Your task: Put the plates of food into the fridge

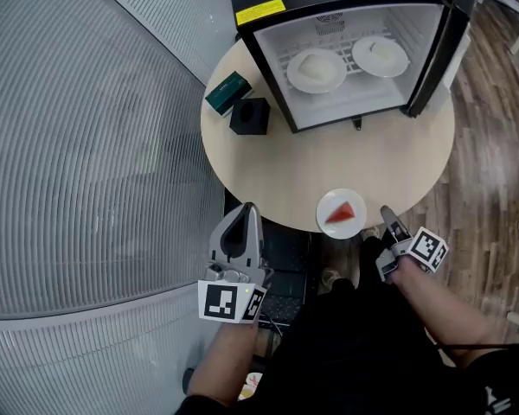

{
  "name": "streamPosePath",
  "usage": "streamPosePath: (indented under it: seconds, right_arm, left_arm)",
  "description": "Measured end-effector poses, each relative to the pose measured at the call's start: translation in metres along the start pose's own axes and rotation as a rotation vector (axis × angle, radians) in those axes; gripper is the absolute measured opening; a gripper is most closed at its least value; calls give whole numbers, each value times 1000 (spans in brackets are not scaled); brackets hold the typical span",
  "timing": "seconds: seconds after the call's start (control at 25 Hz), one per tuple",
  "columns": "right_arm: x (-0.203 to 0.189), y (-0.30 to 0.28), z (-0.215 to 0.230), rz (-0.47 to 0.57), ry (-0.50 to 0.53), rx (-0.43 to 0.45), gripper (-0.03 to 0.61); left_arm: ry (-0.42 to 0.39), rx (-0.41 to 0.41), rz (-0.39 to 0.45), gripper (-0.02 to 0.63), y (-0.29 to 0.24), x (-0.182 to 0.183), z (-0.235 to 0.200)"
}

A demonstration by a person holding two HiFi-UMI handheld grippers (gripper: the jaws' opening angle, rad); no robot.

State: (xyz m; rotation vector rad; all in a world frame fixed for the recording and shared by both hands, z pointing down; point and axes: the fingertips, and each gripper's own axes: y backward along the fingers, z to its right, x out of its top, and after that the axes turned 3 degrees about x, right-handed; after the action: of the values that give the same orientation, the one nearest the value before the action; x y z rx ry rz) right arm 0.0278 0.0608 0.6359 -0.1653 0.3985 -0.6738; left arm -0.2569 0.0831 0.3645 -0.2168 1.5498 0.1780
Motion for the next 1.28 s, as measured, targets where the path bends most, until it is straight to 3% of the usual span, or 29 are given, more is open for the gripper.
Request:
streamPosePath:
  seconds: [0.52,0.92,1.28]
  right_arm:
    - [-110,-16,45,-156,-164,-59,119]
    - [-135,-36,61,-174,-195,-128,121]
    - [-142,-45,74,-146,-309,-174,123]
  left_arm:
    - [-64,-7,-54,3,31,-7,-2]
    - [-89,20,-87,3,47,-12,-18]
    - [-77,42,-100,3,56,-19,-29]
